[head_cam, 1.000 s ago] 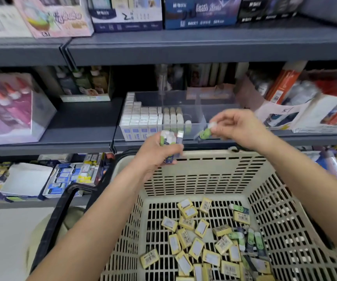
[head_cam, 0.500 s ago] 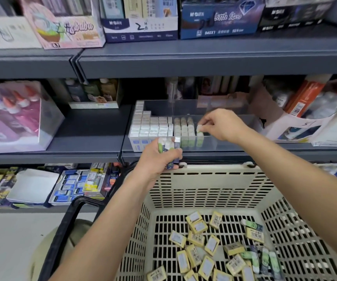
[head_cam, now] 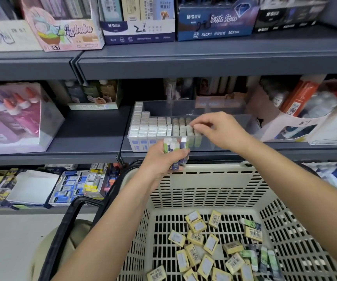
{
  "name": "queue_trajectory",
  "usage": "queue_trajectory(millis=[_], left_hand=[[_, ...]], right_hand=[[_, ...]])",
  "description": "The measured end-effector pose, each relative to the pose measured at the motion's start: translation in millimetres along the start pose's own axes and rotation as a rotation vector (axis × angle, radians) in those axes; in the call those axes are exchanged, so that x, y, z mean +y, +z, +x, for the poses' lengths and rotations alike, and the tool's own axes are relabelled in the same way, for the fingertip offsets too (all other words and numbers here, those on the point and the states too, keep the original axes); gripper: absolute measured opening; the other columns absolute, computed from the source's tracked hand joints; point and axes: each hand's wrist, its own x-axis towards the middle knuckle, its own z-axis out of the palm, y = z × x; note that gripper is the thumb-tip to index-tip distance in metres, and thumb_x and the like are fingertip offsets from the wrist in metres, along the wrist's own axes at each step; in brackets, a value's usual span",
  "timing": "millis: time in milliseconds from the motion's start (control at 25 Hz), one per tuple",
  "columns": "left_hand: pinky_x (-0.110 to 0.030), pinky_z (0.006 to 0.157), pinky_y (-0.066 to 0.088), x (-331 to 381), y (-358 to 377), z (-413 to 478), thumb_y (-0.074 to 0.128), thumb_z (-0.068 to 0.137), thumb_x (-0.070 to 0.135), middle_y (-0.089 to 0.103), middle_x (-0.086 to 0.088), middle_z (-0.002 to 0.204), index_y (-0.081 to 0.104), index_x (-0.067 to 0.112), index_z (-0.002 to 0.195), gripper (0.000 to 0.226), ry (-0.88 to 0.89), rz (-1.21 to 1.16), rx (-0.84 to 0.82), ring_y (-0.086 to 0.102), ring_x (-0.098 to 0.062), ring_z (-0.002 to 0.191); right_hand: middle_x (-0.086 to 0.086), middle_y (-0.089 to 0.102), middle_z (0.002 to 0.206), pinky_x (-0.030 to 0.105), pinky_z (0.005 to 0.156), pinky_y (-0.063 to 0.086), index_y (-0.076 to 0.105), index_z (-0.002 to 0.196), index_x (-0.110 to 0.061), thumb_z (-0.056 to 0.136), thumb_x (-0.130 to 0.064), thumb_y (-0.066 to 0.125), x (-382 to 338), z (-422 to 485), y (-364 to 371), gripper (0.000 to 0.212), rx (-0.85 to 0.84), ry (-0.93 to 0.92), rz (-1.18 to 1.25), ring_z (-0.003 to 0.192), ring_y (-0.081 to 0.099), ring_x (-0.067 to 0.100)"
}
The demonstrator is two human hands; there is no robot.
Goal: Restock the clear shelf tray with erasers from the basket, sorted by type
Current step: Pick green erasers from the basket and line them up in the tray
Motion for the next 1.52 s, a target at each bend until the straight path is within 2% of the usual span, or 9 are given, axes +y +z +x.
queue_trajectory(millis=[120,320,440,520,600,720,960,1360,1520], left_hand=[[-0.021,0.051,0.049,5,9,0,0.068,0.081,0.007,0.07,-0.002,0.079,0.065,0.017,0.09,0.015,-0.003,-0.046,-0.057,0.064,-0.011,0.066],[-0.02,0.055,0.051,8,17,1,0.068,0.084,0.017,0.067,0.001,0.081,0.059,0.019,0.09,0.011,0.0,-0.008,-0.018,0.065,-0.009,0.073],[-0.021,0.054,0.051,11,11,2,0.063,0.087,0.018,0.065,-0.001,0.084,0.056,0.014,0.092,0.009,-0.02,-0.122,0.021,0.064,-0.013,0.077],[-0.022,0.052,0.049,12,7,2,0.058,0.089,0.009,0.057,-0.007,0.081,0.051,0.012,0.089,0.007,-0.066,-0.238,0.066,0.058,-0.016,0.07],[-0.024,0.053,0.05,12,4,1,0.051,0.088,0.001,0.052,-0.01,0.081,0.047,0.011,0.086,0.011,-0.092,-0.286,0.09,0.055,-0.018,0.07],[-0.027,0.055,0.052,11,2,-1,0.049,0.088,-0.001,0.052,-0.011,0.084,0.048,0.011,0.088,0.012,-0.103,-0.256,0.087,0.055,-0.018,0.073],[-0.024,0.048,0.052,11,-2,0,0.051,0.089,0.0,0.055,-0.011,0.086,0.05,0.01,0.09,0.009,-0.106,-0.225,0.117,0.058,-0.018,0.073],[-0.024,0.052,0.054,11,4,4,0.057,0.089,0.002,0.068,-0.01,0.087,0.054,0.007,0.095,0.009,-0.056,-0.208,0.068,0.065,-0.015,0.07],[-0.02,0.045,0.048,13,7,2,0.055,0.089,0.003,0.071,-0.006,0.076,0.054,0.01,0.094,0.008,-0.056,-0.228,0.052,0.065,-0.012,0.062]], right_hand=[[-0.012,0.064,0.1,0.02,0.087,0.042,0.067,0.111,-0.021,0.091,-0.016,0.056,-6,-13,0,0.023,-0.182,0.008,0.205,0.094,0.059,0.005],[0.002,0.068,0.082,0.034,0.085,0.052,0.064,0.089,-0.015,0.086,-0.012,0.064,0,-18,-11,0.005,-0.17,0.087,0.309,0.075,0.064,0.015],[-0.003,0.071,0.071,0.037,0.077,0.053,0.062,0.082,-0.018,0.086,-0.015,0.064,11,-8,-26,0.005,-0.06,0.146,0.341,0.066,0.067,0.008],[-0.009,0.069,0.063,0.027,0.063,0.051,0.063,0.086,-0.017,0.087,-0.021,0.063,17,4,-32,0.004,0.081,0.181,0.276,0.062,0.065,0.0],[-0.006,0.07,0.07,0.025,0.068,0.05,0.062,0.086,-0.021,0.086,-0.024,0.063,19,16,-30,0.003,0.167,0.172,0.112,0.073,0.067,0.006],[-0.001,0.069,0.089,0.036,0.083,0.051,0.059,0.089,-0.026,0.087,-0.026,0.059,18,28,-16,0.002,0.062,0.156,-0.07,0.086,0.064,0.022],[-0.004,0.067,0.104,0.039,0.098,0.041,0.056,0.087,-0.033,0.091,-0.031,0.054,22,37,7,0.005,-0.051,0.208,-0.213,0.101,0.059,0.02],[0.001,0.067,0.111,0.04,0.1,0.032,0.066,0.106,-0.026,0.095,-0.026,0.046,15,30,13,0.022,-0.008,0.147,-0.37,0.106,0.058,0.027],[-0.007,0.068,0.099,0.026,0.082,0.042,0.07,0.101,-0.018,0.092,-0.024,0.052,4,16,5,0.022,0.058,0.113,-0.072,0.091,0.059,0.013]])
